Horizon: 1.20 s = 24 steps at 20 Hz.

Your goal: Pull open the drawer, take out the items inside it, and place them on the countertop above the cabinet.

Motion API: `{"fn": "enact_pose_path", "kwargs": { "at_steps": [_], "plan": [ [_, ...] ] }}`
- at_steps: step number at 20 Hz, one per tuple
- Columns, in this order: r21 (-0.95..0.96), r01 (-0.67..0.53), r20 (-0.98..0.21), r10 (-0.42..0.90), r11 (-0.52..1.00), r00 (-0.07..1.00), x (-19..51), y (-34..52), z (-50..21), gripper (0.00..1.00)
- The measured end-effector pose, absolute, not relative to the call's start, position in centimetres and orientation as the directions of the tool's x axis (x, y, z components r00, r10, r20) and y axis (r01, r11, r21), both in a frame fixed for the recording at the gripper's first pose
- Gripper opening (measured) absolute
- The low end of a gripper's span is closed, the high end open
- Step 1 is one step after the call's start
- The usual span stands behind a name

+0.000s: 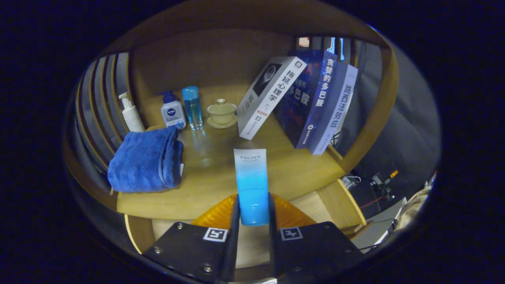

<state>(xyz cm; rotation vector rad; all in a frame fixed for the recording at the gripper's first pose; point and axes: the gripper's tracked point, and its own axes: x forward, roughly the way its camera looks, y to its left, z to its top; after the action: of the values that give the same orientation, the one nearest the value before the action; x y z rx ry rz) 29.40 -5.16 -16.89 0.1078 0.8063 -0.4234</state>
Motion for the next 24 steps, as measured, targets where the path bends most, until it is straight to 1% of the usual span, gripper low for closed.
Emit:
{"fn": "enact_pose_path", "kwargs": {
  "at_steps": [6, 7, 10, 18, 19, 20, 23, 24],
  "plan": [
    [-0.042, 0.356, -0.760, -0.261, 0.934, 0.595, 31.6, -5.2, -21.0, 0.34],
    [-0.020, 0.361, -0.739, -0.257, 0.932, 0.623, 32.2, -5.4, -20.2, 0.34],
    [0.003, 0.368, -0.733, -0.248, 0.930, 0.633, 33.0, -6.0, -20.9, 0.34],
    [0.028, 0.381, -0.743, -0.236, 0.924, 0.626, 34.2, -6.9, -21.2, 0.34],
    [0.039, 0.384, -0.746, -0.229, 0.923, 0.626, 34.3, -7.0, -21.2, 0.35],
    [0.044, 0.385, -0.746, -0.226, 0.922, 0.627, 34.3, -7.0, -21.2, 0.39],
    [0.041, 0.377, -0.739, -0.226, 0.925, 0.635, 34.3, -7.3, -21.1, 0.42],
    [0.038, 0.375, -0.734, -0.228, 0.926, 0.639, 34.3, -7.3, -21.0, 0.50]
  ]
}}
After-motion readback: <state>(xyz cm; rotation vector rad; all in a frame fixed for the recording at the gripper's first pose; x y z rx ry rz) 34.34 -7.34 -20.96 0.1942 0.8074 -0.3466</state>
